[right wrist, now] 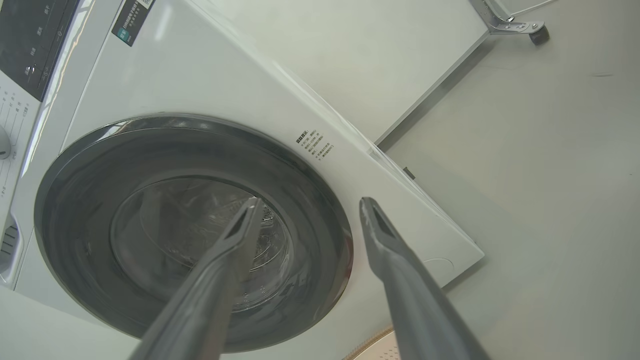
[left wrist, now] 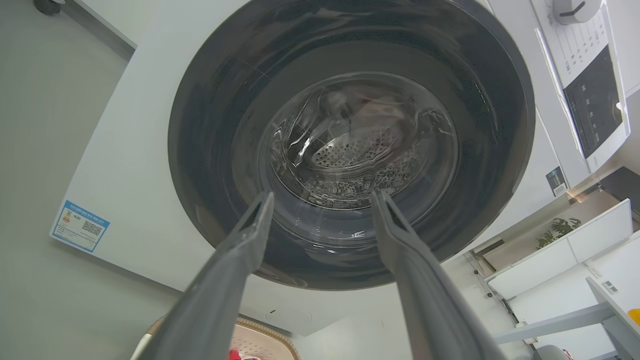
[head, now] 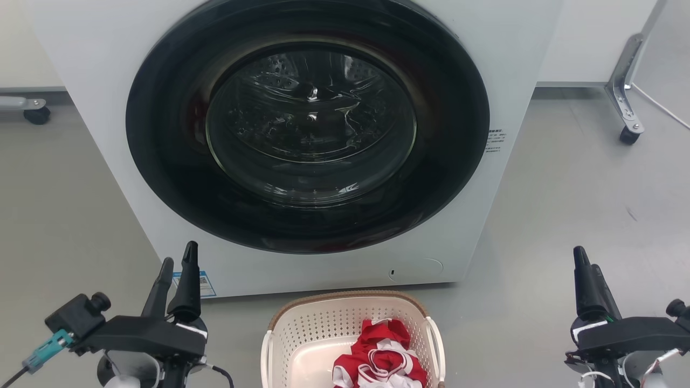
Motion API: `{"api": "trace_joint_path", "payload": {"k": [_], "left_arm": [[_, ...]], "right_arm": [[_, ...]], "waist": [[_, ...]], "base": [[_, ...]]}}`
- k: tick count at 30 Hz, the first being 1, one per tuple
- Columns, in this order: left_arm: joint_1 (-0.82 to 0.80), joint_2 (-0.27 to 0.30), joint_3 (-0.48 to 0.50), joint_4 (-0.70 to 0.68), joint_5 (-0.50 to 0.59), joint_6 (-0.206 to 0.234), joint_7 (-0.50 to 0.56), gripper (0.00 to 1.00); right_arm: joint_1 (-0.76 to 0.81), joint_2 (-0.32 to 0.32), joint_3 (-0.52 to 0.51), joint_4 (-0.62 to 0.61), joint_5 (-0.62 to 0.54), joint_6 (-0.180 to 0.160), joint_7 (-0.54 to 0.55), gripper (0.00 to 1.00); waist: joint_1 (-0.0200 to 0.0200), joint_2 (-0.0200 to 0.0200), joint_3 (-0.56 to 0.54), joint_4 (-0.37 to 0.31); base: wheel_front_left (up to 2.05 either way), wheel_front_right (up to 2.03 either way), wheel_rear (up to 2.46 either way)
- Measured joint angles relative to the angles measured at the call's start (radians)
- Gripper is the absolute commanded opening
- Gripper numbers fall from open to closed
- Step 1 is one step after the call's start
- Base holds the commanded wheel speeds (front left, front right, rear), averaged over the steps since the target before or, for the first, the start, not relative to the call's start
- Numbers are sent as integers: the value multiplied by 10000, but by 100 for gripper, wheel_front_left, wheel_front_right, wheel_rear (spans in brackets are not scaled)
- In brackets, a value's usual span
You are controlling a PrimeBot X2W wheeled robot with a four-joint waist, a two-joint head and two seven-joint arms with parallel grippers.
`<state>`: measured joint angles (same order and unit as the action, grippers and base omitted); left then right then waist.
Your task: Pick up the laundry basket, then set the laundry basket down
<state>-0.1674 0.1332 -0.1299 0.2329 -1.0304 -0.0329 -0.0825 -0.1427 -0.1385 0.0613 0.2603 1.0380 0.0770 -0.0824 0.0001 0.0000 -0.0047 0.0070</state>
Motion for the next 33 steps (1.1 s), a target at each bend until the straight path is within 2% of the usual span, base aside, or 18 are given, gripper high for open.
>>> {"api": "trace_joint_path", "payload": {"k": [12,33], "left_arm": [[-145,362,-828,-322,2383,451,-441,100],[-145,533,-1732,-211,4945,1037,-1233,100]], "right_arm": [[-135,-387,773,-150,-2324,-370,-441,100],[-324,-602,1638,460,-5020,-742,-1231,100]], "waist": [[0,0,26,20],[-1,0,63,57]], "base": [[0,0,0],[0,0,0]]}}
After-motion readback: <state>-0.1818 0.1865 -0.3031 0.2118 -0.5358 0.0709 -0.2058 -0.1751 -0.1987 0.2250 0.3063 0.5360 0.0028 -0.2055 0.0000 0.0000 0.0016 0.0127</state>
